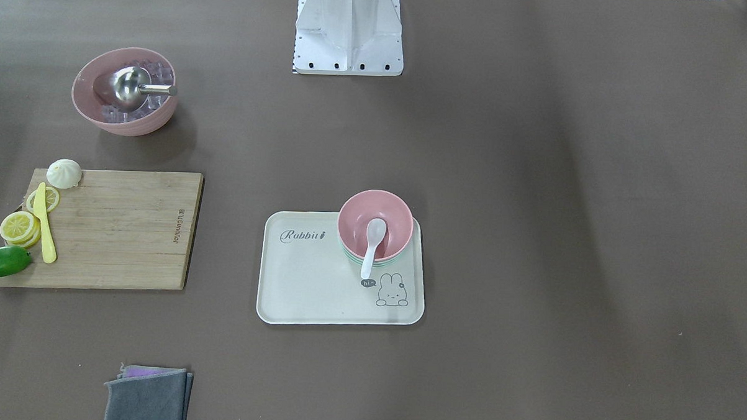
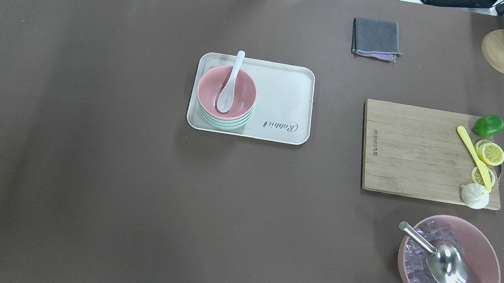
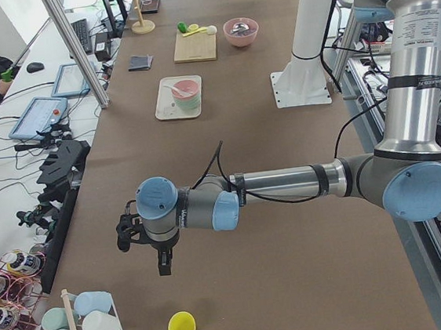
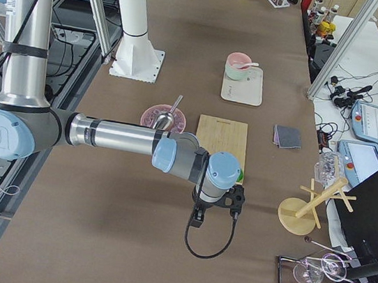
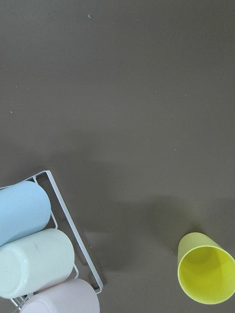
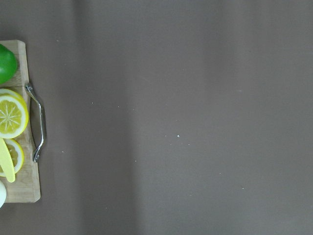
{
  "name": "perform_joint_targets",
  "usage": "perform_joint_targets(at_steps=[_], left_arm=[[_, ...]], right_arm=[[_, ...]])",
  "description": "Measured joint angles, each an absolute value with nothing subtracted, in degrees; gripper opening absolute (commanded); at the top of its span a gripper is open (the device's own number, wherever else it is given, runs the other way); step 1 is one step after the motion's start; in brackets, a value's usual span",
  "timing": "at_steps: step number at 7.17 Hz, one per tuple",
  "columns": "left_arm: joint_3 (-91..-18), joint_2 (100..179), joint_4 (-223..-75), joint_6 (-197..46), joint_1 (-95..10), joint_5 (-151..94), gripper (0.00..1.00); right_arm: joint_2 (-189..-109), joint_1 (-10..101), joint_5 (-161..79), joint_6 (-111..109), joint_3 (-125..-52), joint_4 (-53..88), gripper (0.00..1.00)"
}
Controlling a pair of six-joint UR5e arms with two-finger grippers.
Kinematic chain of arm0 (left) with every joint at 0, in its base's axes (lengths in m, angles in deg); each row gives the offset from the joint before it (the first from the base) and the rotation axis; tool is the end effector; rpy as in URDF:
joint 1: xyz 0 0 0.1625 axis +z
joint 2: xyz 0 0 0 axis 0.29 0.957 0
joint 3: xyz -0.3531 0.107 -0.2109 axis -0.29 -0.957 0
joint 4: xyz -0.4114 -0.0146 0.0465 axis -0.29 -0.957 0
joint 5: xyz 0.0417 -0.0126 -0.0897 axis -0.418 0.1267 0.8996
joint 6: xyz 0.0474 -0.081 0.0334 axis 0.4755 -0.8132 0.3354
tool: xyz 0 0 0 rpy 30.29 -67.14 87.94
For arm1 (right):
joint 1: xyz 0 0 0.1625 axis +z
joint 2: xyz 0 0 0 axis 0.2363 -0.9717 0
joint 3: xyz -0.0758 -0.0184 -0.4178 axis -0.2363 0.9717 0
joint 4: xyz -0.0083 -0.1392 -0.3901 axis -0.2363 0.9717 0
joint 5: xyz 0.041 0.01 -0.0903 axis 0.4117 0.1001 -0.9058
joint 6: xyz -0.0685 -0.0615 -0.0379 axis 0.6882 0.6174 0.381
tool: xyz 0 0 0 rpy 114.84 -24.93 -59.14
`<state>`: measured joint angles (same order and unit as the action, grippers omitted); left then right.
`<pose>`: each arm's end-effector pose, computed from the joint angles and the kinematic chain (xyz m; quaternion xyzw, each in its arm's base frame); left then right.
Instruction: Stack pink bowl on green and place spoon
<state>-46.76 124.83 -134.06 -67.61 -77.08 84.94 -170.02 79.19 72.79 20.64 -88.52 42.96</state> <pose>-0.0996 -0.5343 0.6491 0.0686 0.3842 -0.0543 0.9191 0.0842 -0.4710 0.6538 -0.0475 -0.4005 0.0148 0.9150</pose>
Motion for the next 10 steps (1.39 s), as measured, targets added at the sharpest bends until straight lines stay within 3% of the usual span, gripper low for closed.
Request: perform_joint_targets(at_steps=[6, 10], left_arm=[[-54.0, 124.12, -133.79, -76.17, -69.47, 84.43, 0.98], [-54.69, 123.32, -133.95, -76.54, -69.09, 84.38, 0.98]], right_arm=[[-168.59, 79.27, 72.86, 16.19, -90.22, 41.53, 1.0], [-168.5, 79.16, 73.28, 15.44, -89.82, 40.03, 1.0]])
